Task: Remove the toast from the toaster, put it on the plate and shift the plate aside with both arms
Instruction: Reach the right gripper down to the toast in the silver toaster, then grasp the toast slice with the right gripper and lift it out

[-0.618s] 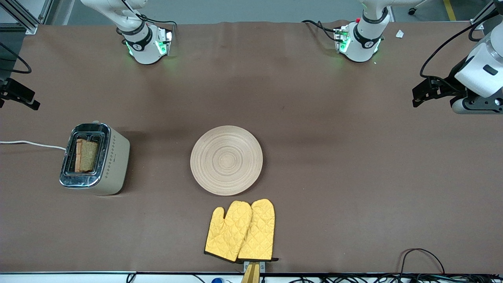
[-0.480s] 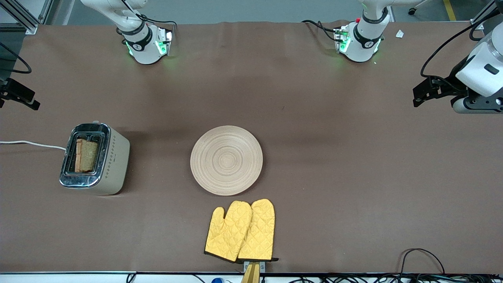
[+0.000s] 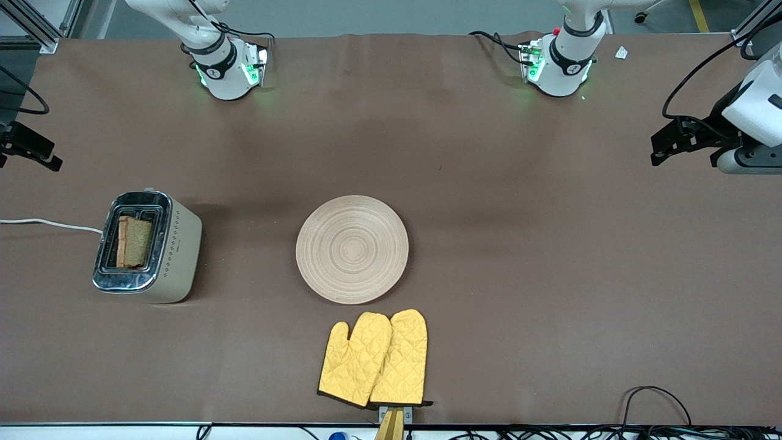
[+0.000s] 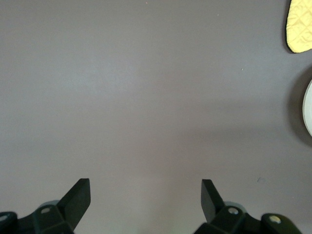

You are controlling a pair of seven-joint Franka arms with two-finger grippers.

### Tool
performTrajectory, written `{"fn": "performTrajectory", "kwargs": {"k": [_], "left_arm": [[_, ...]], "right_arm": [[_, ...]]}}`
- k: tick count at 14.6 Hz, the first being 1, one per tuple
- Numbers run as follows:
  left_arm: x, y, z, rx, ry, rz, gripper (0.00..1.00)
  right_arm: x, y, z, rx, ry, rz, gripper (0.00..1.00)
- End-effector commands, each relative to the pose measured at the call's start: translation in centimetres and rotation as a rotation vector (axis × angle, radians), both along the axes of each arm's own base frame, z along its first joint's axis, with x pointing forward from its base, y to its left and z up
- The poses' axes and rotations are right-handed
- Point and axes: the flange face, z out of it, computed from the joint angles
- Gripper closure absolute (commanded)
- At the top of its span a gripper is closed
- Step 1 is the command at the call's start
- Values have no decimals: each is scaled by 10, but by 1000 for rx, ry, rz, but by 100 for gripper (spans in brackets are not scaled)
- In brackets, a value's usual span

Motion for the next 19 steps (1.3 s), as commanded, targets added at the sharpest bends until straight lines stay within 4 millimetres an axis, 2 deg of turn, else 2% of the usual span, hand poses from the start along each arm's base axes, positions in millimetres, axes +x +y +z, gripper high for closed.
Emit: {"fn": "performTrajectory", "kwargs": {"k": [1, 3, 5, 7, 8, 11, 13, 16, 17, 18, 19], "left_arm": [[2, 3, 3, 19, -2, -14, 0], [6, 6, -1, 18, 0, -11, 0], [6, 6, -2, 18, 0, -11, 0], [9, 7, -6, 17, 6, -7, 0], [10, 8, -7, 17, 6, -5, 0], [18, 8, -18, 13, 11, -5, 0], [28, 7, -31, 10, 13, -2, 0], [43, 6, -56, 5, 39, -1, 0], [45, 5, -60, 0, 46, -3, 0], [45, 5, -62, 1, 49, -3, 0], [47, 5, -67, 0, 57, -3, 0]], "right_arm": [[-10, 0, 1, 17, -6, 5, 0], [-5, -6, -1, 20, -14, -4, 0], [10, -10, -17, 20, -23, -10, 0], [34, -17, -66, 24, 51, -14, 0], [48, -24, -97, 35, 91, 2, 0], [75, -37, -169, 70, 144, 31, 0], [86, -37, -208, 72, 179, 31, 0], [99, -37, -251, 66, 176, 28, 0], [101, -38, -262, 68, 185, 24, 3], [101, -38, -267, 72, 193, 21, 12], [101, -38, -270, 73, 200, 21, 26]]}}
